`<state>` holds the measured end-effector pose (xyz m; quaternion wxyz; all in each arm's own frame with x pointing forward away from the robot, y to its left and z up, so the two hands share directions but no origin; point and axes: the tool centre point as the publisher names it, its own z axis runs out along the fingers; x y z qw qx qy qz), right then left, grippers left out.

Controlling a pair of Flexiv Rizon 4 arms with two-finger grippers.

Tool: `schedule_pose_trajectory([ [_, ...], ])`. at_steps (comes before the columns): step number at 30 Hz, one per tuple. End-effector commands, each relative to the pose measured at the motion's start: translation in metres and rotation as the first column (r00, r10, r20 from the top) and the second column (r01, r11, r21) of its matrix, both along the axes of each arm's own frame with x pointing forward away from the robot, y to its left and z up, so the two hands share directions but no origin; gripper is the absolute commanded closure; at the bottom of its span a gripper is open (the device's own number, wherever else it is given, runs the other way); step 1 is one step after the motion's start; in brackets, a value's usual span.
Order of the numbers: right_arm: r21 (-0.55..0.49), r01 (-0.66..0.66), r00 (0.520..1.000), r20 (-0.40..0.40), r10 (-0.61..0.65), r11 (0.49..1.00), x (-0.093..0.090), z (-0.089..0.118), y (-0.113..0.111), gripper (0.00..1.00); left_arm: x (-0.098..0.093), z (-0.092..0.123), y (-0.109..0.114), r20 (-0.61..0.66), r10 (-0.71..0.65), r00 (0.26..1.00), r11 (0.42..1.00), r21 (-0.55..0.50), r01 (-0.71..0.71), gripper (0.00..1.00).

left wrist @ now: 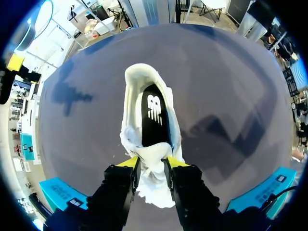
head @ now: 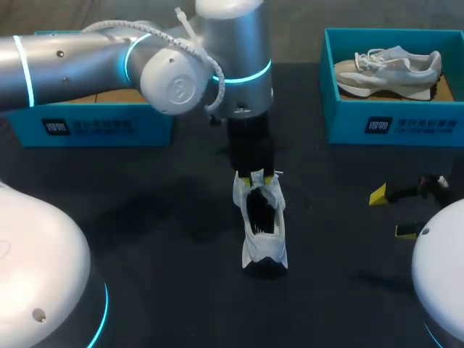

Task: Take the shoe out of the shoebox, open the shoe tongue, remove and reinsert the insole, then place the shoe into the shoebox

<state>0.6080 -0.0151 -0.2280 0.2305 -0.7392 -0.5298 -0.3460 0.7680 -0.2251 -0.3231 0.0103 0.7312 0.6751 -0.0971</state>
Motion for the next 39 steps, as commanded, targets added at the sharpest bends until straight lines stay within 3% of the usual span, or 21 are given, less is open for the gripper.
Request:
schedule_pose_trajectory([
  [1,-0.005,0.010,1.000,0.005,-0.010,1.000,-0.009,0.004,-0.001,0.00,-0.010,-0.003,0.008,0.000,0.000,1.000,1.000,-0.018,0.000,0.68],
  [16,-0.005,0.010,1.000,0.005,-0.010,1.000,-0.009,0.004,-0.001,0.00,-0.028,-0.009,0.007,-0.010,-0.023,1.000,1.000,-0.014,0.023,0.70],
  [30,-0.005,0.010,1.000,0.005,-0.010,1.000,-0.009,0.004,-0.001,0.00,-0.031,-0.019,0.010,-0.034,-0.011,0.999,1.000,-0.008,0.010,0.69],
  [39,-0.005,0.010,1.000,0.005,-0.010,1.000,-0.009,0.004,-0.001,0.00,-0.030,-0.006,0.009,-0.020,-0.015,1.000,0.999,-0.030,0.014,0.69],
])
